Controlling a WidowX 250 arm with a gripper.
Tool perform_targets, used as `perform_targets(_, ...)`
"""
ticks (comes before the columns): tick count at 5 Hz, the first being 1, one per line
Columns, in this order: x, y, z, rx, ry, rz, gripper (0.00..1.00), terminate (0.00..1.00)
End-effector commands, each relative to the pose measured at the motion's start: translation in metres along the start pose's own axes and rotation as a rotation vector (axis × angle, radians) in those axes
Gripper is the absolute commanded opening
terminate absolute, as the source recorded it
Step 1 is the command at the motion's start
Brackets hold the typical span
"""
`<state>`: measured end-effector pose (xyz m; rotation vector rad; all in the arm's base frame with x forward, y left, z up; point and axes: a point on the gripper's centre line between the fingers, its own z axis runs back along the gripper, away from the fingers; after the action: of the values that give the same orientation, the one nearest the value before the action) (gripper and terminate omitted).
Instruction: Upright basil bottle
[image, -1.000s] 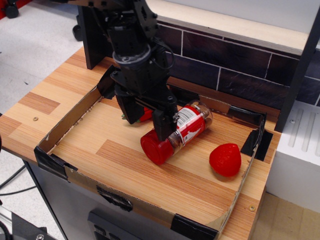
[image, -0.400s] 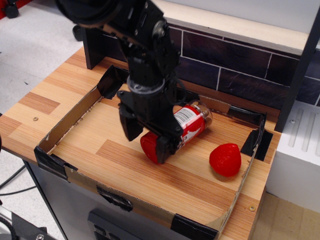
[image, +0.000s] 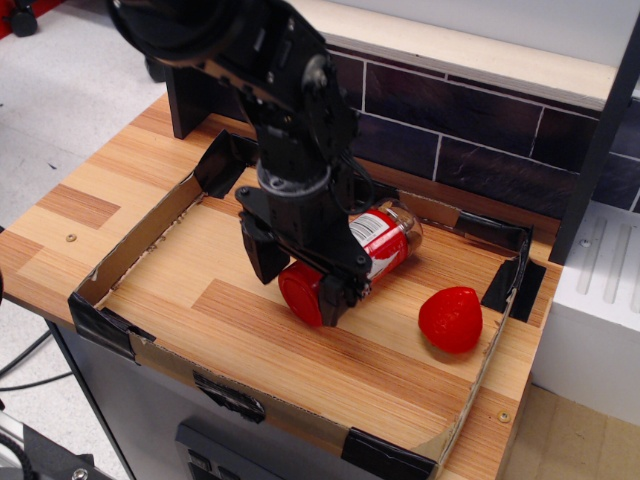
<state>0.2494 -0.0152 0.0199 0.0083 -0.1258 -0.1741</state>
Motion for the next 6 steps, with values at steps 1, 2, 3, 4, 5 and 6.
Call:
perform_targets(1, 0.0, 0.004, 0.0, 0.017, -0.031, -0.013, 1.0, 0.0)
perform_targets(2, -0.002, 0.004, 0.0, 0.019, -0.024, -0.018, 1.0, 0.0)
perform_targets(3, -0.005, 0.005, 0.002, 0.026, -0.004, -0.01, 1.0, 0.0)
perform_targets(4, -0.007, 0.006, 0.001, 0.034, 0.007, -0.011, 0.0, 0.0)
perform_targets(5, -0.004, 0.008, 0.012, 0.032, 0.015, 0.011, 0.0, 0.0)
perform_targets(6, -0.008, 0.008, 0.03, 0.02, 0.017, 0.001, 0.0, 0.0)
